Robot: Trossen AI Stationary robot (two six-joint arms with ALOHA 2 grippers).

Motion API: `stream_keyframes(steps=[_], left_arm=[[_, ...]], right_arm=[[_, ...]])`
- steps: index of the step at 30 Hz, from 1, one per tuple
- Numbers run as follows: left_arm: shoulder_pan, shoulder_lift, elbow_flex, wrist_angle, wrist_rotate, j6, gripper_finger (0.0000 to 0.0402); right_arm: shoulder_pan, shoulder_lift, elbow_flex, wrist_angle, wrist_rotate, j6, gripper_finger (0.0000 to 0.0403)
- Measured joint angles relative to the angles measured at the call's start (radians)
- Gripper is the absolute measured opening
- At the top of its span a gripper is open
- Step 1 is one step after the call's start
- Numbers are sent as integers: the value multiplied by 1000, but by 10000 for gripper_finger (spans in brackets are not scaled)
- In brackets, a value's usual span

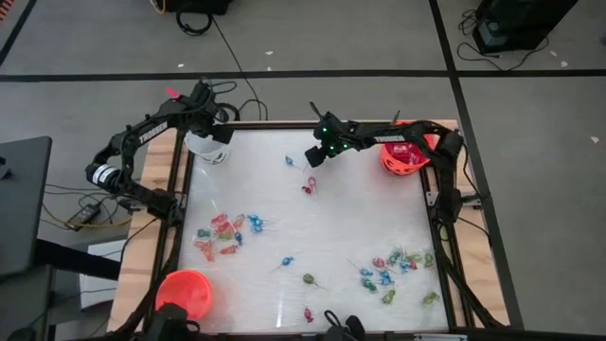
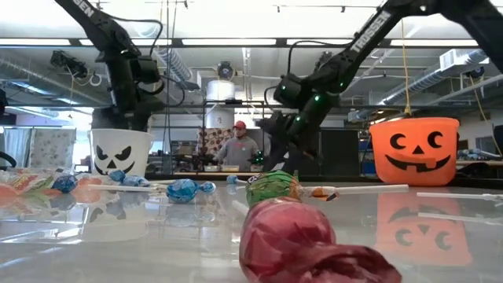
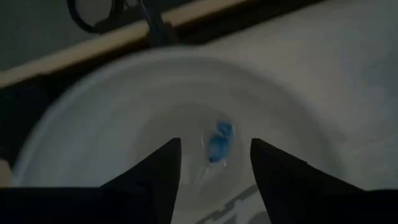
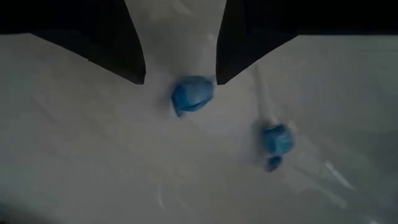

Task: Sort candy by brand, put in halloween buckets
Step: Put the blue lollipop into the white bucket

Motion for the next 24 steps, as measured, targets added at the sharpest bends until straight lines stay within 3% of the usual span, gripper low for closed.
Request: stream_keyframes(steps=[8, 13, 24], left_arm=[[-17, -2, 174, -88, 3, 12, 198], [-46, -3, 242, -125, 3, 11, 198], [-128, -3, 266, -120, 32, -6, 198]], right_arm=[[-1, 111, 126, -63, -21, 53, 208], [16, 124, 163, -118, 25, 32, 190], [27, 122, 184, -117, -65, 20, 11]])
